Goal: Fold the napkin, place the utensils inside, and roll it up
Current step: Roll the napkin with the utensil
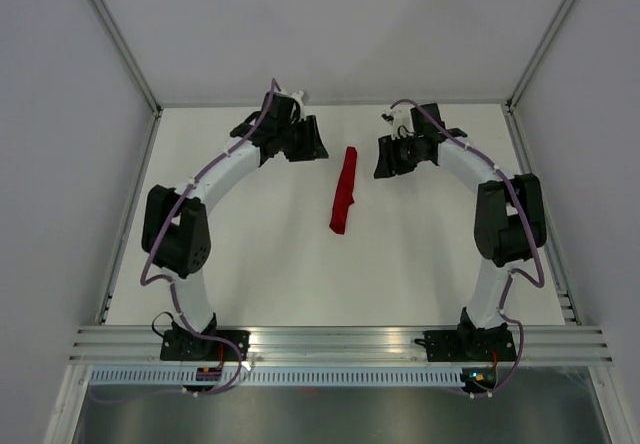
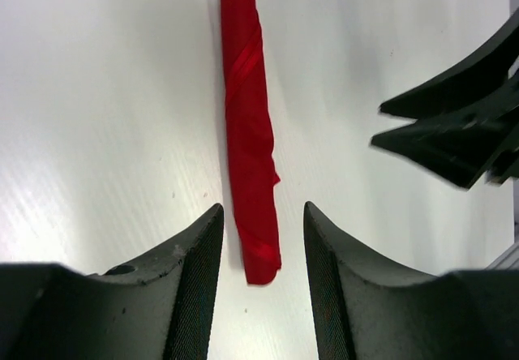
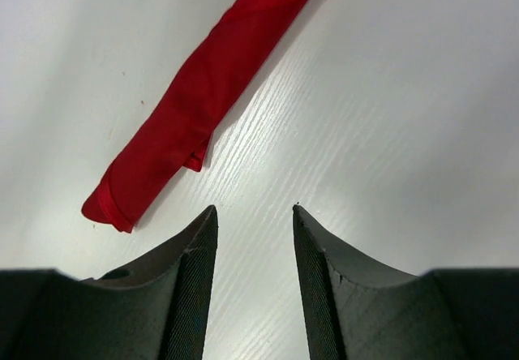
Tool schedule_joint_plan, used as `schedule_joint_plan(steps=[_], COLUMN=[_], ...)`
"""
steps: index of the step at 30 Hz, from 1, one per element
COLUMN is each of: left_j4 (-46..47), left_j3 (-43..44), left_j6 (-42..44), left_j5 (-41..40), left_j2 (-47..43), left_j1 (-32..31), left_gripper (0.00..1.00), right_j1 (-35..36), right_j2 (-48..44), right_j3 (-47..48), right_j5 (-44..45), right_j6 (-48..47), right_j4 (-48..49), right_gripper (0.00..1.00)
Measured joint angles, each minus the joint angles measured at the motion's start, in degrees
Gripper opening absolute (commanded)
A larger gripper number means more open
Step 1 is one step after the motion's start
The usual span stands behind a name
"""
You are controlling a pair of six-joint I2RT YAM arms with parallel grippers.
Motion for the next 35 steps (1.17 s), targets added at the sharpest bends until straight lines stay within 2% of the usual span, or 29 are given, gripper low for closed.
schedule_joint_plan(steps=[9,16,24,35], left_j4=[6.19,6.71,6.60,6.58], left_j3=[-22.01,-30.18,-31.39,-31.41], left_j6=[0.44,2.16,2.89,2.95], left_j5=[0.00,-1.14,-1.57,-1.55], left_j2=[-26.93,-41.88,-44.48,-44.26], left_j1=[1.49,1.79,2.10,2.16], left_gripper=[0.52,0.53,0.54,0.54], right_j1=[-5.99,-9.77,-10.58,-10.97], right_j2=[-15.41,-24.28,-27.02,-28.74], right_j3=[-1.60,-5.60,-11.32,-11.87], right_j5=[-0.42,0.20,2.51,3.39], right_j6=[-0.02,-1.57,-3.69,-4.52], right_j4=[3.48,5.20,5.55,6.99], right_gripper=[0.55,0.55,0.58,0.58])
